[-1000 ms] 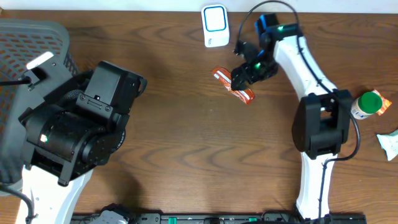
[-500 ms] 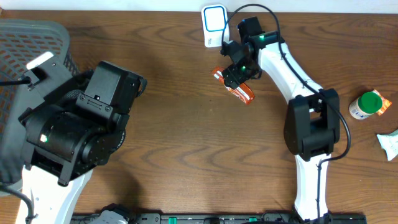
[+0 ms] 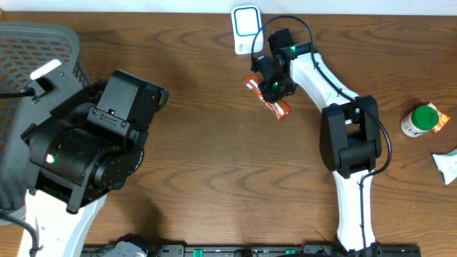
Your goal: Scan the item barcode
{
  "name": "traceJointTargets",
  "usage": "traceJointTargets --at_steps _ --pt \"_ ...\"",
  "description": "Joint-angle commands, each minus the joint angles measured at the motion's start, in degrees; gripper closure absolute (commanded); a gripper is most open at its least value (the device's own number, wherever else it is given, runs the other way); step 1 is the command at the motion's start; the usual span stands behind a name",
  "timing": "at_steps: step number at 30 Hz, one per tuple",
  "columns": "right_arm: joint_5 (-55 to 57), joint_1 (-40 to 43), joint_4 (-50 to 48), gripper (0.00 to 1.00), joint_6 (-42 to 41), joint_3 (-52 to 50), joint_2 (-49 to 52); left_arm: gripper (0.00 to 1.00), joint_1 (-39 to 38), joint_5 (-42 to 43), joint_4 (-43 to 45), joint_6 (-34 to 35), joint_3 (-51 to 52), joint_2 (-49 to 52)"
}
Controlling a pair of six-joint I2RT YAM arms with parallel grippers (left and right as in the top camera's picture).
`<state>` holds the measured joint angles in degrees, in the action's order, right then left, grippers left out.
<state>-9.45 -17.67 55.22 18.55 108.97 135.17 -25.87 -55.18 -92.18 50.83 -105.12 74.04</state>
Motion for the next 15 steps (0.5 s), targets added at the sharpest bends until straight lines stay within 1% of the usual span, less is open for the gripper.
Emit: traceJointTargets --at_steps 1,6,7,11,15 --pt "1.40 -0.37 0.33 0.99 -0.85 -0.15 0.68 0.02 0.35 -0.31 -1.86 0.48 -0.48 0.07" --pt "7.15 0.37 5.29 0.99 -3.98 3.69 -0.48 0.02 0.35 -0.31 -1.86 0.48 -0.48 0.07" --pt "8.81 1.01 8.04 0.99 -4.11 6.12 -1.29 0.02 0.35 -0.31 -1.86 0.48 -0.48 0.07" --pt "15.65 3.74 13.57 0.99 -7.54 12.09 -4.83 0.02 0.35 -0.31 -1.88 0.48 -0.48 0.07" --pt "23.78 7.54 15.19 0.99 -9.44 13.88 -9.05 0.02 0.35 -0.31 -1.86 0.48 -0.48 0.07"
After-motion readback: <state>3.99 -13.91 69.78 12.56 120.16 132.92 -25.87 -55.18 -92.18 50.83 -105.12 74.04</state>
